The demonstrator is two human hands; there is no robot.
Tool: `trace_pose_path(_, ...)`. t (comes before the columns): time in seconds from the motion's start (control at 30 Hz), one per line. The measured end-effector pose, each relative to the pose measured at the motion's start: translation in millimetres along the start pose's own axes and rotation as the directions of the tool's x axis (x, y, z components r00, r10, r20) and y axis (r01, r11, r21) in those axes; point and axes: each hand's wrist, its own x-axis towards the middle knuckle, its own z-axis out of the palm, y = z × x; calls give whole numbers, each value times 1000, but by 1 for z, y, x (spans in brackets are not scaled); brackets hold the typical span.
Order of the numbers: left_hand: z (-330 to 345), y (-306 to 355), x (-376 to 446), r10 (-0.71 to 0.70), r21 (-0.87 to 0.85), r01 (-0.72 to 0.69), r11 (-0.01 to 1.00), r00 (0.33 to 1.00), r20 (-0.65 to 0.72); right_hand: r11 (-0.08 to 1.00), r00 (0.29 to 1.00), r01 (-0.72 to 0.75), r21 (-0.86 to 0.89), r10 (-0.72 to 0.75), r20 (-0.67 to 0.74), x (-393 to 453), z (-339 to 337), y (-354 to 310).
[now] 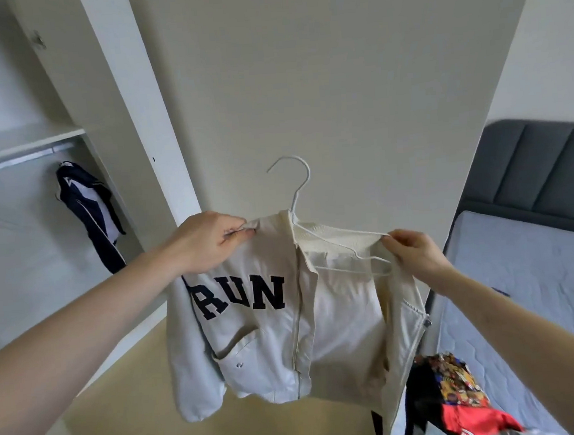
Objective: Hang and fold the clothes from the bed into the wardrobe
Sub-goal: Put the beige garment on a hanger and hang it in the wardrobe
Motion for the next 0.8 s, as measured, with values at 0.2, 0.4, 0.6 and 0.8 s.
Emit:
trace_pose_path(0.2,22,3,-22,-26,99,19,995,997,74,994,998,59,93,-62,32,6,-19,-43)
trace_pose_path(0.4,41,4,-32,-230,160,214,964,969,88,966,960,145,213,-189,207,-22,-9,-113)
trace_pose_path(0.6,40,4,-33,-448,-84,448,890,894,30,909,820,99,405,-306,485,-87,45,-166)
trace_pose_path(0.8,21,18,-32,-462,-206,435,877,880,-111,947,714,322,2,-245,656,-108,119,-140)
